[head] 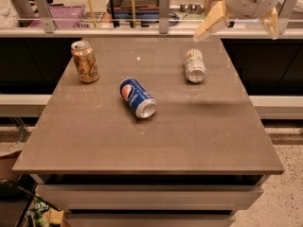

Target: Place 7up can upright

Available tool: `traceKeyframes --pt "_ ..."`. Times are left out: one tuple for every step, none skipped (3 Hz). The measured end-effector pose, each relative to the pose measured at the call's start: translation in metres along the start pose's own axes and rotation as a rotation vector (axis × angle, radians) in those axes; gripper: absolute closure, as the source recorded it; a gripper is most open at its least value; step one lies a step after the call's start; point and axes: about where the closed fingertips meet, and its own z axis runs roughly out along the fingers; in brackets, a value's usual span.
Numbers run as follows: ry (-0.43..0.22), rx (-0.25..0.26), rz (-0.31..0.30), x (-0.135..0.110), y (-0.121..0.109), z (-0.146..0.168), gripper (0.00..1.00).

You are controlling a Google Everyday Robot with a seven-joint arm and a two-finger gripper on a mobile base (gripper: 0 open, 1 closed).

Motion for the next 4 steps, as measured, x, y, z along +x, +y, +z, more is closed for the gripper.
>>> traceKeyframes --pt "0.021 -0.013 0.011 -0.017 0.006 0.018 0.00" --pt "0.040 -0.031 0.013 -0.031 0.012 0.035 0.00" --pt "0.057 -0.039 0.015 -0.042 0.018 0.052 0.00" --pt "0.089 -0.037 0.010 -0.049 0.029 0.072 0.00"
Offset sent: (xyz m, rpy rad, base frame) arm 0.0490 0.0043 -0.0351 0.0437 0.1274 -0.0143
